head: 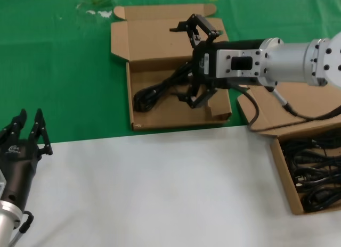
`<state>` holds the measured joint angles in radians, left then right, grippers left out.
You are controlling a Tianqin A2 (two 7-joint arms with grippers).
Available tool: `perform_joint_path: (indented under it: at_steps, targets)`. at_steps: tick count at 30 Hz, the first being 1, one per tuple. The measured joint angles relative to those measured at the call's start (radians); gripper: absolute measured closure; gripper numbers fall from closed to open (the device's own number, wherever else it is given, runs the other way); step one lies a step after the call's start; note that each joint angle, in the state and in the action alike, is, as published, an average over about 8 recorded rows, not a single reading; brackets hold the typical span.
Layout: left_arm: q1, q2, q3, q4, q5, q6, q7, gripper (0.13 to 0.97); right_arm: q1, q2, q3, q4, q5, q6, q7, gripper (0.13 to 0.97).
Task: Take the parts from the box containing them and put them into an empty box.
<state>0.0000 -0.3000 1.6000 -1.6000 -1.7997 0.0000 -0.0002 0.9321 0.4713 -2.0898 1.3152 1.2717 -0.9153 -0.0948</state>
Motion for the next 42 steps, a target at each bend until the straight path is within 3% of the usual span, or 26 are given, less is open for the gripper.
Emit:
perform_joint_path:
  at_steps: [4, 13, 30, 39, 42]
  targets:
    - [0.000, 0.000, 0.000, 0.000, 0.000, 0.000, 0.000, 0.872, -0.043, -0.008, 0.023, 0.013, 0.024, 0.042, 0.004, 0.132]
    - [0.000, 0.000, 0.000, 0.000, 0.000, 0.000, 0.000, 0.733, -0.158, -0.029, 0.083, 0.048, 0.090, 0.155, 0.016, 0.129]
    - [0.000, 0.000, 0.000, 0.000, 0.000, 0.000, 0.000, 0.331, -0.379, -0.070, 0.199, 0.116, 0.215, 0.372, 0.038, 0.129]
    - [0.000, 0.000, 0.000, 0.000, 0.000, 0.000, 0.000, 0.202, -0.496, -0.091, 0.261, 0.152, 0.281, 0.488, 0.050, 0.129]
    - [0.000, 0.000, 0.000, 0.000, 0.000, 0.000, 0.000, 0.202, -0.535, -0.098, 0.281, 0.164, 0.303, 0.525, 0.054, 0.129]
